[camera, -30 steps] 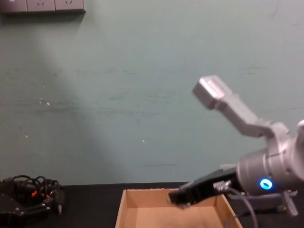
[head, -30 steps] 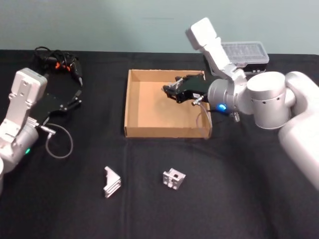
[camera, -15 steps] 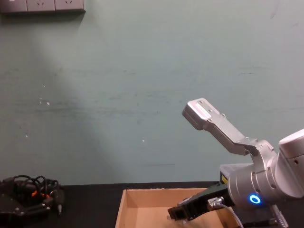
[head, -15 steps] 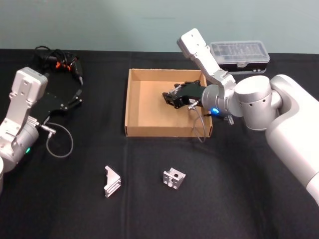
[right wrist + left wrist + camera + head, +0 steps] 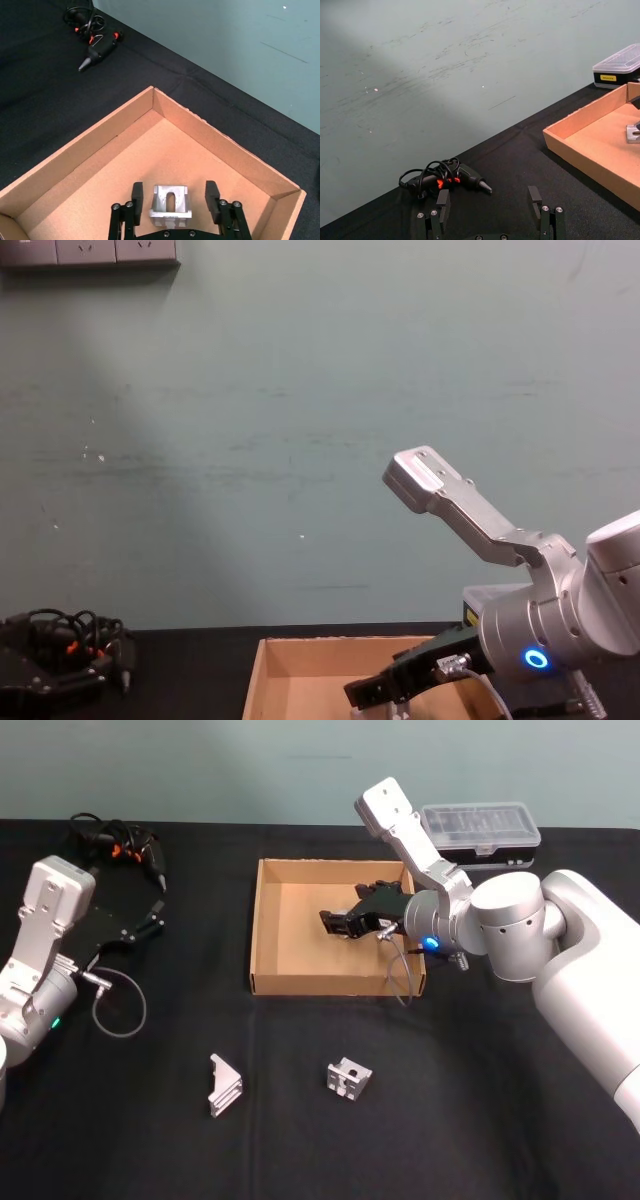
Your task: Use one hand to pick up the angle iron from the table and place it into the box.
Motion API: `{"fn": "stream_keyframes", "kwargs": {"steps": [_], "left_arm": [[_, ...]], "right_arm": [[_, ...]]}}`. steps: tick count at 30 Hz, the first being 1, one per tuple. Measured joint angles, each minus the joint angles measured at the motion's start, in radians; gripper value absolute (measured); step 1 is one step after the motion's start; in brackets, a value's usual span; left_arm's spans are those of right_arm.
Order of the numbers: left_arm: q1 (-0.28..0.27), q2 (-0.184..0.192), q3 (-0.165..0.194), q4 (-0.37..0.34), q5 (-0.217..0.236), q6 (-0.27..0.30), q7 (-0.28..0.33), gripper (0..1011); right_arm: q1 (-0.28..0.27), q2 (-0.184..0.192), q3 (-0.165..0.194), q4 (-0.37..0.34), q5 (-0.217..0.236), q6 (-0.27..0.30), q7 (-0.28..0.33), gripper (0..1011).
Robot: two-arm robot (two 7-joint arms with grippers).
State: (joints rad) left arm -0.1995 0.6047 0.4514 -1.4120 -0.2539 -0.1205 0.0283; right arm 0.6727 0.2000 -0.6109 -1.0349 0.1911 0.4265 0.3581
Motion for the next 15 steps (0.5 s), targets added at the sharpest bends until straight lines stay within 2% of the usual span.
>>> {"fn": "stream_keyframes", "kwargs": {"steps": [7,12,15], "left_arm": [[0.000,0.000,0.000,0.000,0.000,0.000,0.000,1011],[0.000,0.000,0.000,0.000,0.000,0.000,0.000,1011],[0.000,0.000,0.000,0.000,0.000,0.000,0.000,1011]], "right_arm": [[0.000,0.000,-0.001,0.000,0.000,0.000,0.000,960],[0.000,0.000,0.000,-0.002,0.001,0.001,0.000,1000],[-0.015,0.008,0.019,-0.024,0.005,-0.015,0.005,1000]]}}
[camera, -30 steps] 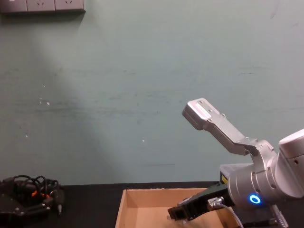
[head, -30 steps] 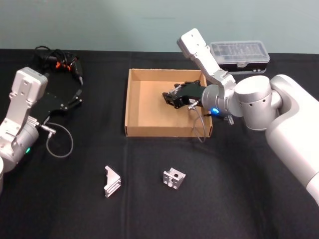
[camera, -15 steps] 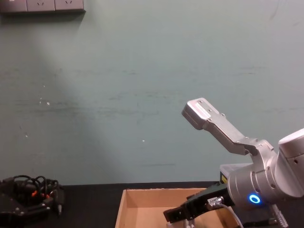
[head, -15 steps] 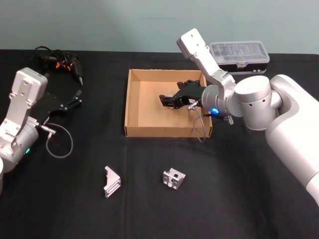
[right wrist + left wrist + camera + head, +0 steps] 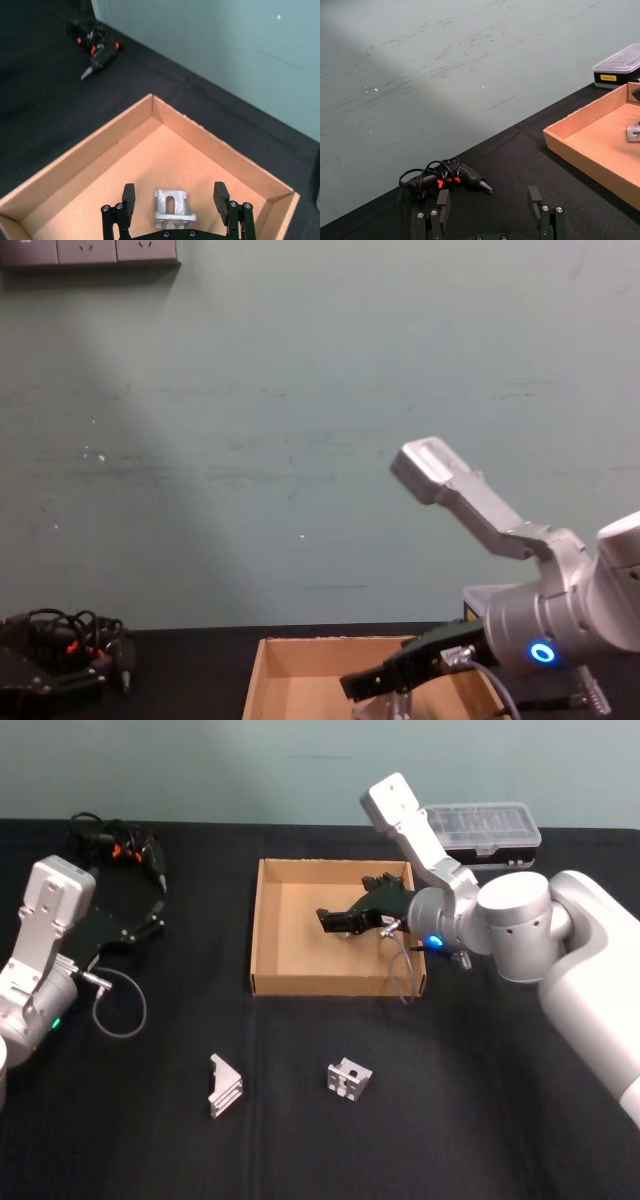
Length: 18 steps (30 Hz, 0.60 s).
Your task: Use one hand to pick up the angle iron from the table and place it into the box.
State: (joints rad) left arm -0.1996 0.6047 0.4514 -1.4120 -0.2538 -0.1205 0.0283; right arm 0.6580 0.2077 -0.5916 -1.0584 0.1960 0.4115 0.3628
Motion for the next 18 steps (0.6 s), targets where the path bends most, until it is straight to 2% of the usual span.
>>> {"fn": "stream_keyframes", "kwargs": {"steps": [5,9,11,14,15,17,18], "left_arm": [[0.000,0.000,0.000,0.000,0.000,0.000,0.000,1011],[0.000,0.000,0.000,0.000,0.000,0.000,0.000,1011],[0.000,0.000,0.000,0.000,0.000,0.000,0.000,1011],[0.000,0.000,0.000,0.000,0.000,0.000,0.000,1011],[0.000,0.000,0.000,0.000,0.000,0.000,0.000,1011],[0.000,0.000,0.000,0.000,0.000,0.000,0.000,1011],[0.000,0.000,0.000,0.000,0.000,0.000,0.000,1011]], "right_arm": [[-0.030,0.016,0.040,-0.058,0.020,-0.015,0.021,1000],[-0.067,0.042,0.075,-0.135,0.038,-0.015,0.036,1000],[-0.117,0.083,0.106,-0.232,0.065,-0.008,0.058,1000],[-0.158,0.122,0.125,-0.305,0.089,-0.005,0.082,1000],[-0.187,0.153,0.134,-0.349,0.106,-0.008,0.104,1000],[-0.215,0.186,0.142,-0.387,0.126,-0.019,0.135,1000],[-0.241,0.220,0.147,-0.418,0.142,-0.035,0.167,1000]]}}
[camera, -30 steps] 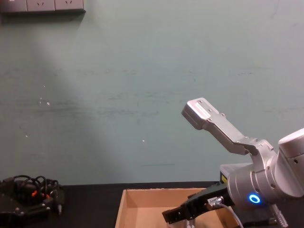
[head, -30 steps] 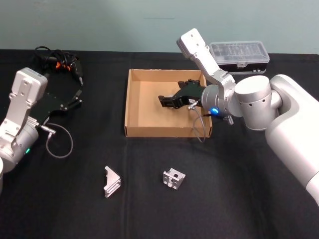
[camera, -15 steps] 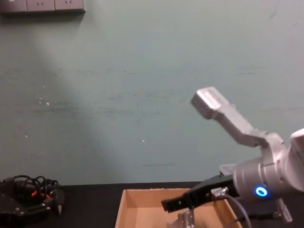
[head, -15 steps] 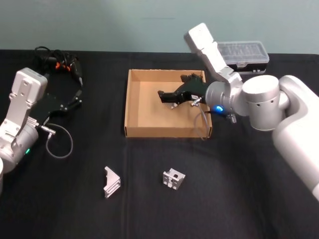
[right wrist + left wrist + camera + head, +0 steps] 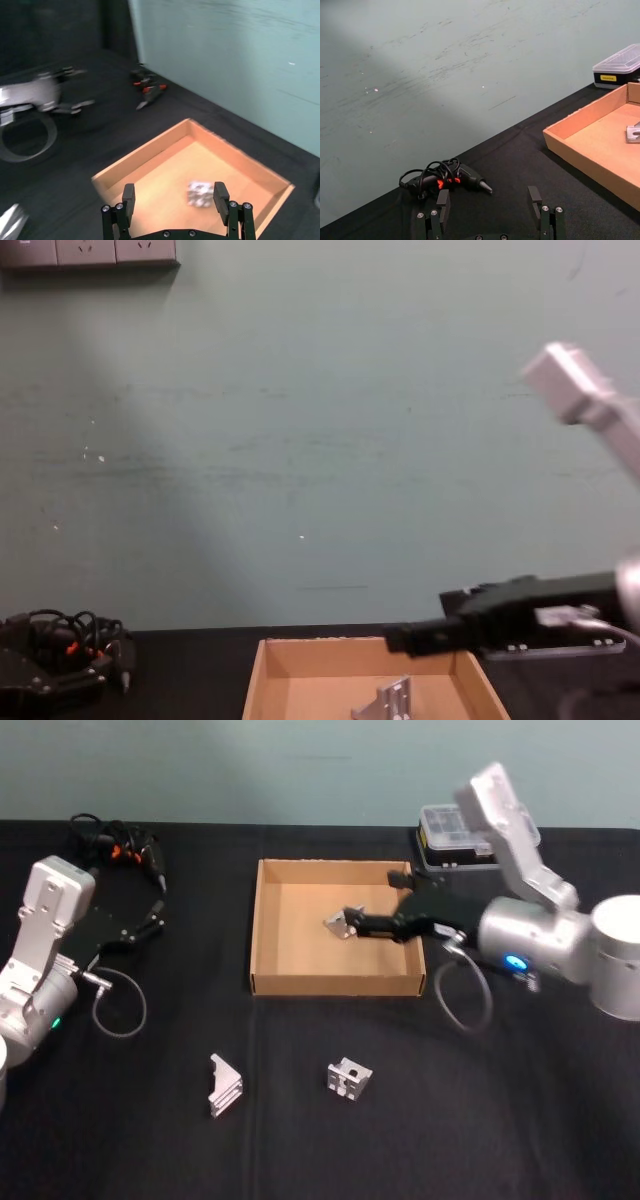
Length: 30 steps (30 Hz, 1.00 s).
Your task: Use one hand to pick up the angle iron from the table and place it into the box.
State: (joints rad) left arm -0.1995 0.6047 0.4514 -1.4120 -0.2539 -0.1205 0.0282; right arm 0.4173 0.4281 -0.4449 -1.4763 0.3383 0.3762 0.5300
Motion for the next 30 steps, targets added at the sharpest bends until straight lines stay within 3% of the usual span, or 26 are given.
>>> {"fn": "stream_keyframes", "kwargs": {"steps": [1,2,6,7,9,12,20,30], "left_arm": [[0.000,0.000,0.000,0.000,0.000,0.000,0.000,1011],[0.000,0.000,0.000,0.000,0.000,0.000,0.000,1011],[0.000,0.000,0.000,0.000,0.000,0.000,0.000,1011],[0.000,0.000,0.000,0.000,0.000,0.000,0.000,1011],[0.000,0.000,0.000,0.000,0.000,0.000,0.000,1011],[0.000,0.000,0.000,0.000,0.000,0.000,0.000,1011],[0.000,0.000,0.000,0.000,0.000,0.000,0.000,1011],[0.000,0.000,0.000,0.000,0.000,0.000,0.000,1011]], "right_arm": [[0.000,0.000,0.000,0.000,0.000,0.000,0.000,1000],[-0.026,0.039,0.004,-0.030,0.018,-0.024,0.042,1000],[-0.087,0.130,0.010,-0.087,0.059,-0.079,0.138,1000],[-0.087,0.130,0.010,-0.087,0.059,-0.079,0.138,1000],[-0.116,0.180,0.009,-0.110,0.079,-0.117,0.195,1000],[-0.133,0.212,0.003,-0.122,0.090,-0.138,0.231,1000],[-0.175,0.278,-0.026,-0.160,0.109,-0.168,0.284,1000],[-0.208,0.305,-0.067,-0.215,0.101,-0.150,0.248,1000]]}}
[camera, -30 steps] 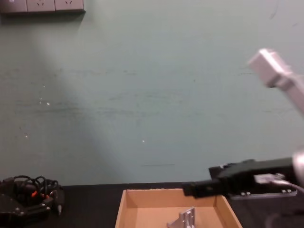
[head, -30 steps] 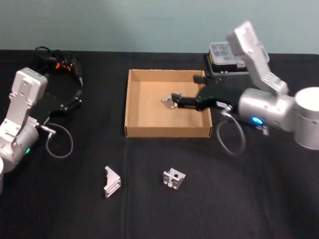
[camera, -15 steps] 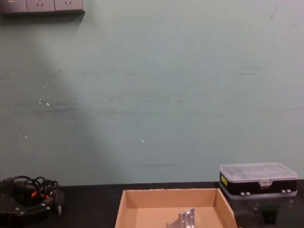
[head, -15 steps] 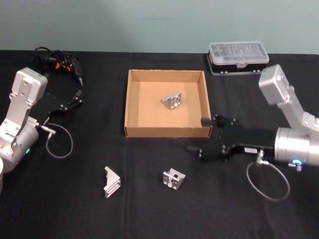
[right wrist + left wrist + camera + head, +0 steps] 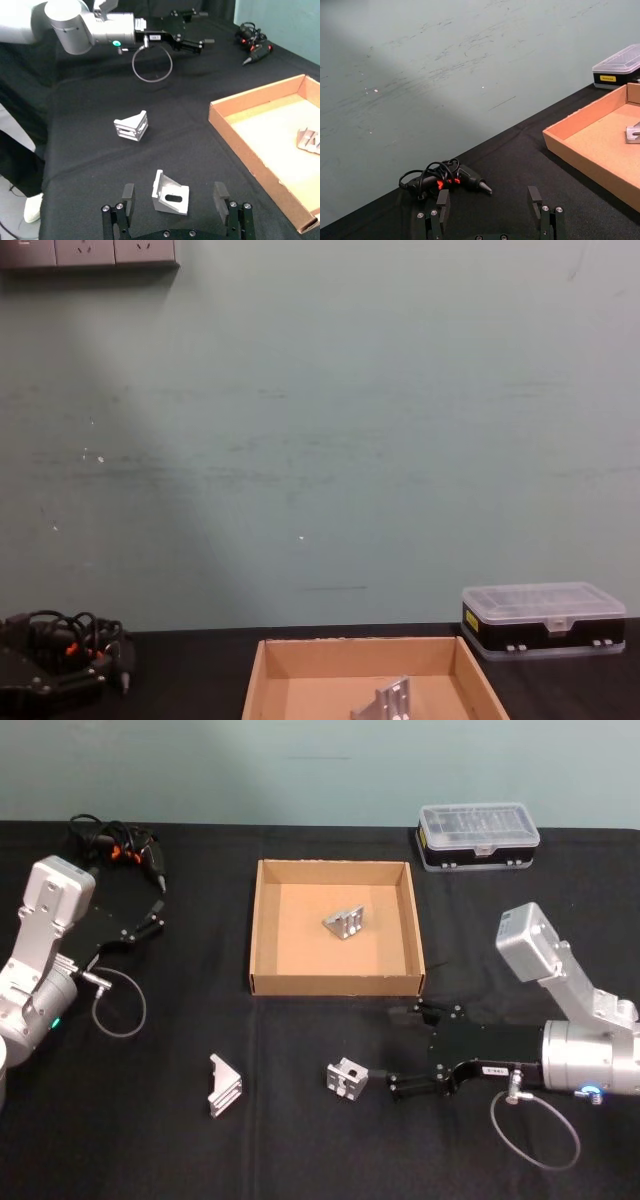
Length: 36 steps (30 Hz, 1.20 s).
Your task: Use one hand to pick up the angle iron from the table and place it into the box.
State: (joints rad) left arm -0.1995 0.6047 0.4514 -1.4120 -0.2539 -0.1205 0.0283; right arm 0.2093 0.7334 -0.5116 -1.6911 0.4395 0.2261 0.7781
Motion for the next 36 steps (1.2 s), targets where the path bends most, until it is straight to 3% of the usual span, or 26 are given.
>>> {"fn": "stream_keyframes", "kwargs": {"steps": [12,26,36], "left_arm": [[0.000,0.000,0.000,0.000,0.000,0.000,0.000,1011],[0.000,0.000,0.000,0.000,0.000,0.000,0.000,1011],[0.000,0.000,0.000,0.000,0.000,0.000,0.000,1011]], "right_arm": [[0.007,-0.007,-0.068,-0.043,-0.040,0.082,-0.103,1000],[0.028,-0.013,-0.126,-0.045,-0.073,0.095,-0.124,1000],[0.045,-0.048,-0.147,-0.013,-0.100,0.116,-0.149,1000]]}}
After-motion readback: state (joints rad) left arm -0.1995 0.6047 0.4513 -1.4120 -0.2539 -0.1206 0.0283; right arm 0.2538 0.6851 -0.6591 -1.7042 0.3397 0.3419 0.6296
